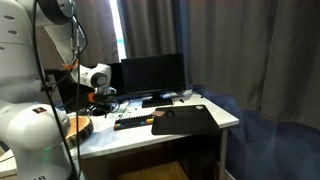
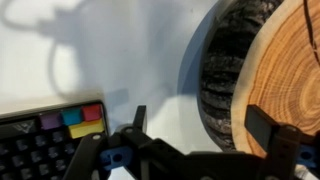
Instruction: Put the cushion on the brown chair
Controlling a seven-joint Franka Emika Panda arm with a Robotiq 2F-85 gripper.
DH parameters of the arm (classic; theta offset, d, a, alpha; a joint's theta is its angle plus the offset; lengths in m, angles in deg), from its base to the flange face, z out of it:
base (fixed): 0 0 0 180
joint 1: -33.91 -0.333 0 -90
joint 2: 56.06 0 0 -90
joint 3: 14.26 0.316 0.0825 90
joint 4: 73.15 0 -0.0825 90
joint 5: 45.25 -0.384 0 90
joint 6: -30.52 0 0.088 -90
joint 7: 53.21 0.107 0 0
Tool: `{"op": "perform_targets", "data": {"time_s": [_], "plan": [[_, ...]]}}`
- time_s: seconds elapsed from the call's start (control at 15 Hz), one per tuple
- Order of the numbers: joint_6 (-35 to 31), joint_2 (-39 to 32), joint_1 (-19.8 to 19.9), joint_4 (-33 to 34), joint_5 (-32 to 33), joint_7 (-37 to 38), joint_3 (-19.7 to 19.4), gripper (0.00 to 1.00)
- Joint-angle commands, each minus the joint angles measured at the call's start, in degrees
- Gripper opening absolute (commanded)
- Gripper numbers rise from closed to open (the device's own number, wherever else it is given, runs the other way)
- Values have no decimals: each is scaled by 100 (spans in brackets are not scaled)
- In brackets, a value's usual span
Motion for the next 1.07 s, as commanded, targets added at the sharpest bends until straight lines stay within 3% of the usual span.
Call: {"op": "perform_targets", "data": {"time_s": [0.0, 0.67, 1.0], "plan": [[387, -556, 32, 406, -150, -679, 203, 100], [-134, -1736, 89, 1122, 81, -986, 526, 100], [-1, -2321, 101, 1503, 317, -1097, 609, 100]]}}
